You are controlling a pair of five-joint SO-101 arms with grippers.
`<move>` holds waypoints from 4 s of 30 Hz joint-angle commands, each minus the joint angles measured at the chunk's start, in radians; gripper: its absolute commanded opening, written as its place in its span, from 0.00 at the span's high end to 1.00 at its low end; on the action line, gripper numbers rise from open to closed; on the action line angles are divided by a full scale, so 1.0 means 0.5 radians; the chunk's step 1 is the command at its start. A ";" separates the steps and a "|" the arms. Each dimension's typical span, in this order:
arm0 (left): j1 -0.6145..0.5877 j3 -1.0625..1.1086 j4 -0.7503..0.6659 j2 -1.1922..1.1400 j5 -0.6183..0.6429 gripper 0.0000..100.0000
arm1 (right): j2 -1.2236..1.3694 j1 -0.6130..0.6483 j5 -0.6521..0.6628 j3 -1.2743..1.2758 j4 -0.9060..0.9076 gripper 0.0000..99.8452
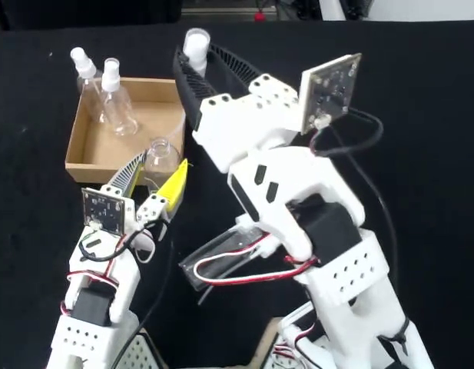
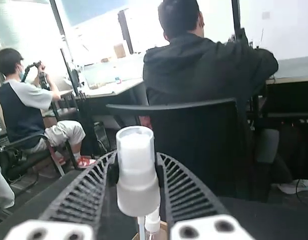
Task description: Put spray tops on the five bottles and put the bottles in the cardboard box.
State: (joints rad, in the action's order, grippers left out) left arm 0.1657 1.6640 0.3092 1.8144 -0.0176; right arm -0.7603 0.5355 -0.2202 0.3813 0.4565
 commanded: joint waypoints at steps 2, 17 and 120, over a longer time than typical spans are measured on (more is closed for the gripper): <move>0.017 -0.023 -0.031 0.021 0.006 0.89 | -0.078 0.058 0.028 -0.127 -0.003 0.99; 0.017 -0.023 -0.031 0.021 0.006 0.89 | -0.069 0.101 0.031 0.213 0.009 0.99; -2.214 -1.057 -1.909 -2.743 -0.080 0.89 | -0.361 0.083 0.319 1.806 -0.089 0.86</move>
State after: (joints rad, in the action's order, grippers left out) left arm -0.9237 1.3004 -0.6099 0.5915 -0.1496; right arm -0.9076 0.5646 -0.0606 1.2881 0.4381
